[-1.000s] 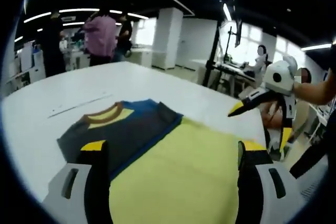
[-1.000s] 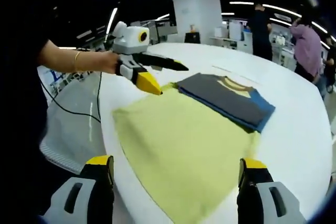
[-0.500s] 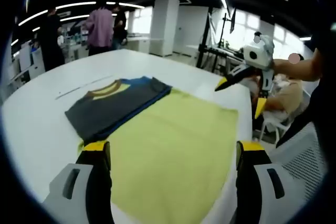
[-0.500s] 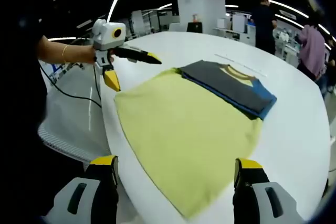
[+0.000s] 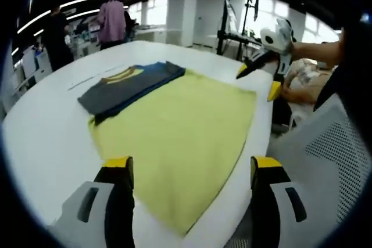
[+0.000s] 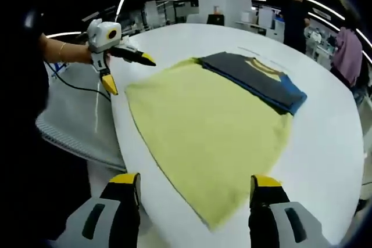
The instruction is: Fold the garment on the visible template until the final outline fits inside the template.
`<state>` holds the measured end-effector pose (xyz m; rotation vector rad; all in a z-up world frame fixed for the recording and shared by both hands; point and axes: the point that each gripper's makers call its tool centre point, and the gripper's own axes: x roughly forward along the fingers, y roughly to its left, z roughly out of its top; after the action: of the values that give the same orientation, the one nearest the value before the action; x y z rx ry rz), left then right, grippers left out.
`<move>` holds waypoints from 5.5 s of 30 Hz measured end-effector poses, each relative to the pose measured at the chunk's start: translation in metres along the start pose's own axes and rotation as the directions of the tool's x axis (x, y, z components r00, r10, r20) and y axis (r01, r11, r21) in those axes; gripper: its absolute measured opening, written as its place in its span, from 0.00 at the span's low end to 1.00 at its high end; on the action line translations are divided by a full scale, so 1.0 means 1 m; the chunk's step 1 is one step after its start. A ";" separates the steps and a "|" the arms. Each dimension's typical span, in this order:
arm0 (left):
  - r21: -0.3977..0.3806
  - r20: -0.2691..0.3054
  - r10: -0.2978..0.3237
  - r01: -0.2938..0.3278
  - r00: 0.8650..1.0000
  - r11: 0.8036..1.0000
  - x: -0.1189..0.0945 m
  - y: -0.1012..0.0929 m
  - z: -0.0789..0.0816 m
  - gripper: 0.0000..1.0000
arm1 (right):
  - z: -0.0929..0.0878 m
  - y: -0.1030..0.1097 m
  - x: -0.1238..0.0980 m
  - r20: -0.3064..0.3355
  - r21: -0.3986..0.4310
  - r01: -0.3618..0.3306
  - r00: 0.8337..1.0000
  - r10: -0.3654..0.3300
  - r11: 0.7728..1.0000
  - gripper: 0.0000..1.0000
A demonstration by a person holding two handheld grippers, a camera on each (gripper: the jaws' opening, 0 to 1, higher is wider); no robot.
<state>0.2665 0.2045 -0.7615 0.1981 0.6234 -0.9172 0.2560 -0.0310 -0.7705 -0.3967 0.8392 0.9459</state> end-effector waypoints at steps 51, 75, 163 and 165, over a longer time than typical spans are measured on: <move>0.131 -0.189 0.061 -0.037 0.980 0.991 -0.004 0.009 -0.049 0.02 | -0.031 -0.033 0.013 -0.050 -0.002 0.111 0.993 -0.111 0.994 0.06; -0.044 -0.273 0.102 -0.118 0.957 0.992 -0.026 0.017 -0.019 0.00 | 0.001 -0.033 -0.011 -0.023 0.121 0.124 0.992 -0.122 0.985 0.00; 0.075 0.030 0.450 -0.451 0.893 0.890 -0.037 0.150 0.164 0.00 | 0.174 -0.162 -0.051 0.106 -0.101 0.449 0.892 -0.439 0.888 0.00; 0.076 0.044 0.468 -0.470 0.883 0.879 -0.035 0.159 0.169 0.00 | 0.179 -0.169 -0.048 0.114 -0.108 0.464 0.884 -0.453 0.879 0.00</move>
<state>0.4469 0.2541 -0.6203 0.3957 0.4821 -0.4731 0.4636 -0.0361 -0.6293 -0.6350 0.5659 0.5689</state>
